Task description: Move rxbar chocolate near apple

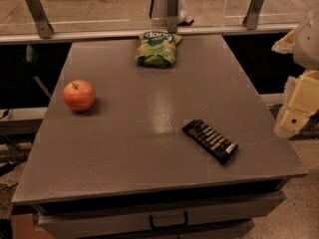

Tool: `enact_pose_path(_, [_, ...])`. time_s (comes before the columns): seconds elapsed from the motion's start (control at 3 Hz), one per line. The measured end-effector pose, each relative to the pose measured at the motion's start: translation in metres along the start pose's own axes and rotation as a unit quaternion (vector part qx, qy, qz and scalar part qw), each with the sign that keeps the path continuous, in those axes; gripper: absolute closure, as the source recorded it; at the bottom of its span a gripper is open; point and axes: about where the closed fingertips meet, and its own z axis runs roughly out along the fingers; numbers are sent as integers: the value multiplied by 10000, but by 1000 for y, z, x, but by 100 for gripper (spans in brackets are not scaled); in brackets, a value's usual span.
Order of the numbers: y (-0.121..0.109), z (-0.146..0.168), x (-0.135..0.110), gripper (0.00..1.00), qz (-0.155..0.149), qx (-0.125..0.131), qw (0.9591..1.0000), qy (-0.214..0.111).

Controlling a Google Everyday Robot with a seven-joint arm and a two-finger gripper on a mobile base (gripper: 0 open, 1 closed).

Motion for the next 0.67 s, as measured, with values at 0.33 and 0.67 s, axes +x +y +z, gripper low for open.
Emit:
enact_pose_path(0.33, [0, 0, 0, 0, 0, 1, 10000, 0])
enact_pose_path(0.67, [2, 10, -2, 0, 87, -95, 9998, -165])
